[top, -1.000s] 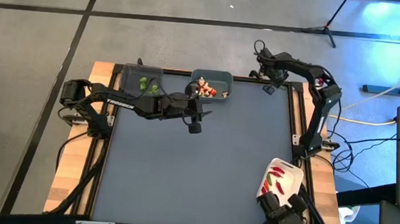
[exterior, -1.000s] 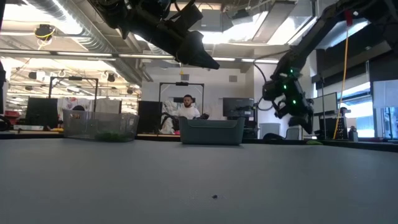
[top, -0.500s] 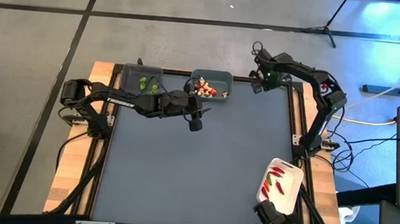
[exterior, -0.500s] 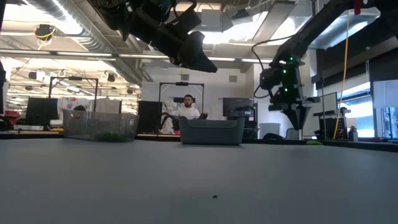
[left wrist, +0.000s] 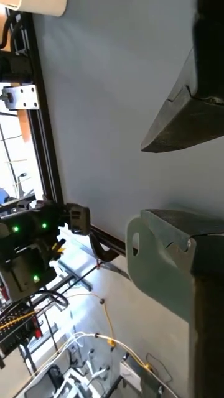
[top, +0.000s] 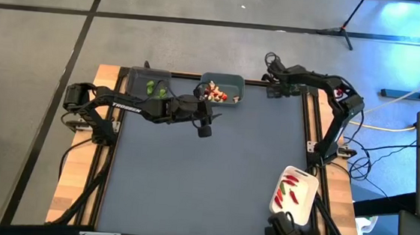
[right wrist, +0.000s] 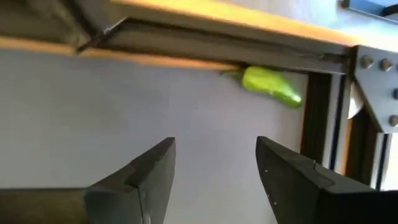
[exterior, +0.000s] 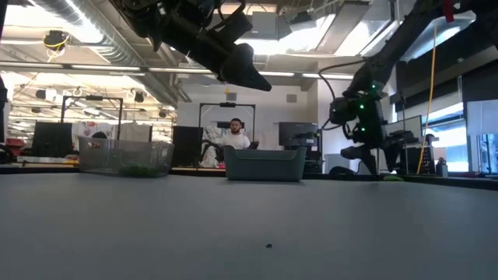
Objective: Sort produce into baskets
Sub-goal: Put the green chili pepper into the white bin
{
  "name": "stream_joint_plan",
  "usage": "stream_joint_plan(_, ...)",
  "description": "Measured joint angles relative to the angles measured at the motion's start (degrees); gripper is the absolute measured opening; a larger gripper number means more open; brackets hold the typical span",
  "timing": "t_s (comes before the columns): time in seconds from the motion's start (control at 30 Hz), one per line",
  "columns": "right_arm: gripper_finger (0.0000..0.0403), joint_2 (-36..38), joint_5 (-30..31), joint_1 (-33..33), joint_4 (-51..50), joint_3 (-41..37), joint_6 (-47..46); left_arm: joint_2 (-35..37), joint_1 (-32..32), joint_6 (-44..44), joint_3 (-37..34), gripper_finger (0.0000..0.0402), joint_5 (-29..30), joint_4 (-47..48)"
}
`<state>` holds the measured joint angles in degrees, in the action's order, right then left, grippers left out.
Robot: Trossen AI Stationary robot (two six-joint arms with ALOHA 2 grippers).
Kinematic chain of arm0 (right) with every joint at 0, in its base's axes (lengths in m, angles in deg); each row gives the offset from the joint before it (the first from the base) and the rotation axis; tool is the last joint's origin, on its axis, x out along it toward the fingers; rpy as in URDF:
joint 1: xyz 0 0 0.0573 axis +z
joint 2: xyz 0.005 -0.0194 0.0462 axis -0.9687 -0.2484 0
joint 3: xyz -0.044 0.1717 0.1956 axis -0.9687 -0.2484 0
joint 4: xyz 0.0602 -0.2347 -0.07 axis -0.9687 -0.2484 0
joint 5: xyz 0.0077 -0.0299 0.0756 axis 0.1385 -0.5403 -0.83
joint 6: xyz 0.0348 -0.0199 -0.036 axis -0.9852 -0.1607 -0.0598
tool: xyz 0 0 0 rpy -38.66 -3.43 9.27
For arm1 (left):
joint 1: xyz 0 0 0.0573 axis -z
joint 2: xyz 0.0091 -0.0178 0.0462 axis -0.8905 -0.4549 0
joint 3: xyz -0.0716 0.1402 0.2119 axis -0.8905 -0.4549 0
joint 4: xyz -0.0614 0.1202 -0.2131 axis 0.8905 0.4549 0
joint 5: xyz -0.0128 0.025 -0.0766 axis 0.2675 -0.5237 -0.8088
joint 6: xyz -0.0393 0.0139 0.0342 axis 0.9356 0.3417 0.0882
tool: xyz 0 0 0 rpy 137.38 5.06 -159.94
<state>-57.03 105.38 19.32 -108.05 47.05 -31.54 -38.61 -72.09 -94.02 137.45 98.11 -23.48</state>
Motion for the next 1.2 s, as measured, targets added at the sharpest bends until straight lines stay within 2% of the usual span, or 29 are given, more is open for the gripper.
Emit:
stream_joint_plan(0.53, 0.0224, -2.43, -2.21, -8.89, 5.23, 0.38, 1.39, 0.0, 0.0, -2.47, 0.0, 0.0155, -0.04, -0.05)
stream_joint_plan(0.93, 0.0224, -3.51, -0.03, -9.65, 8.7, 0.36, 2.55, 0.01, -1.14, -2.42, 0.0, 0.0155, -2.15, -0.08)
stream_joint_plan(1.2, 0.022, -3.54, -2.0, -10.09, 9.24, 0.28, 4.14, 0.02, -1.14, -2.77, 0.0, 0.0155, -2.51, -0.27)
